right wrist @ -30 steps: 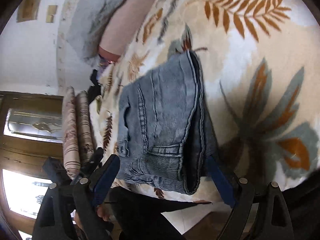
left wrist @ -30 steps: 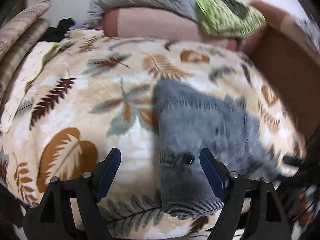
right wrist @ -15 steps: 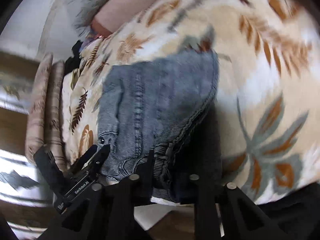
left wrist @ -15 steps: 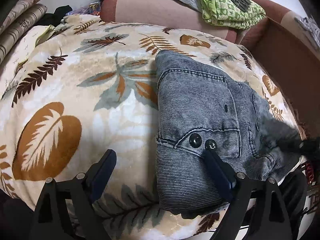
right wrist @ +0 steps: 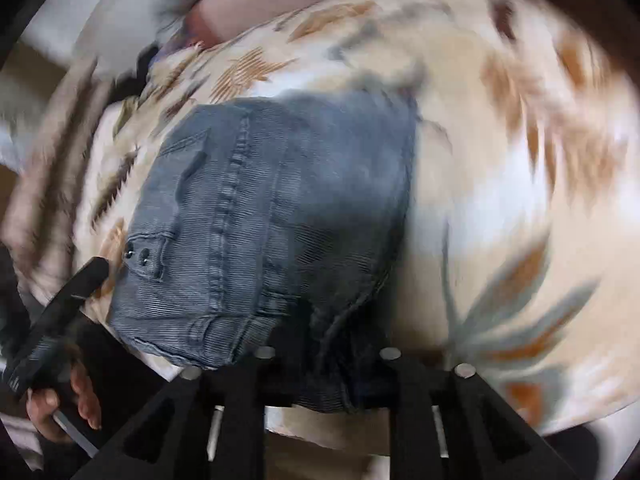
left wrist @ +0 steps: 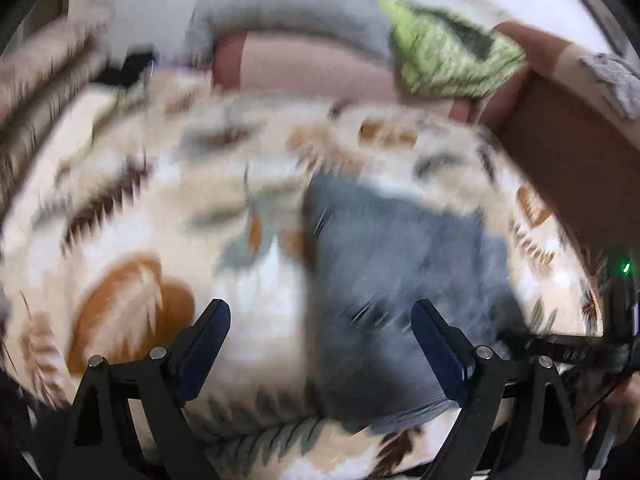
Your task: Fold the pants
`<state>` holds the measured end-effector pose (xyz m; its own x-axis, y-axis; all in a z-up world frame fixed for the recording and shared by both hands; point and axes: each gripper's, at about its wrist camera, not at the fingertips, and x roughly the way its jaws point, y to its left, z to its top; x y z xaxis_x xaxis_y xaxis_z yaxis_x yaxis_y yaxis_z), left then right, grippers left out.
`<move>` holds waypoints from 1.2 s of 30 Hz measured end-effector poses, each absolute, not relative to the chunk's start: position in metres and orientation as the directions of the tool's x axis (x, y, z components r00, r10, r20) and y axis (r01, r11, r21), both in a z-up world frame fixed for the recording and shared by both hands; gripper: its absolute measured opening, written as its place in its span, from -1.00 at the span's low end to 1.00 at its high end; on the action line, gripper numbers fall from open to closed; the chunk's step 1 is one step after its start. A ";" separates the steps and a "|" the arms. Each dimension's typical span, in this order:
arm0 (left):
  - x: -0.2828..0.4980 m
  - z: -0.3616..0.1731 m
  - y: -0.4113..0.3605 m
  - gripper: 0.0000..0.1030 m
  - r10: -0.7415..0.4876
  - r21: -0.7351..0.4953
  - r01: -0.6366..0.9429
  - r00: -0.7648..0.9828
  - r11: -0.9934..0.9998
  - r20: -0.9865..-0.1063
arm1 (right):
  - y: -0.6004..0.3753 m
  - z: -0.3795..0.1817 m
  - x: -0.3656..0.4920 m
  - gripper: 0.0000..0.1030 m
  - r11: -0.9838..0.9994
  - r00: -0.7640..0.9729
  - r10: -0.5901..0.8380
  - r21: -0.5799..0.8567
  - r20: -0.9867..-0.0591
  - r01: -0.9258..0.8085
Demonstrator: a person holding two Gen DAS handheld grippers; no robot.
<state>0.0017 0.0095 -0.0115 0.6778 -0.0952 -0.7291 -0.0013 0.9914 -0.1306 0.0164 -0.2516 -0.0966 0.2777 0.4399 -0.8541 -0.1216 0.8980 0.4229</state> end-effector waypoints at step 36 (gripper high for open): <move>0.005 -0.056 0.000 0.82 -0.200 -0.212 0.044 0.559 0.976 -0.805 | -0.224 -0.091 0.137 0.88 0.934 0.225 0.358 0.344 -0.906 -0.101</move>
<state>0.0054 0.0001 -0.0560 0.5586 -0.2002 -0.8049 0.0440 0.9762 -0.2123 0.1367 -0.2239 -0.0909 0.2246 0.3578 -0.9064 -0.1005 0.9337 0.3437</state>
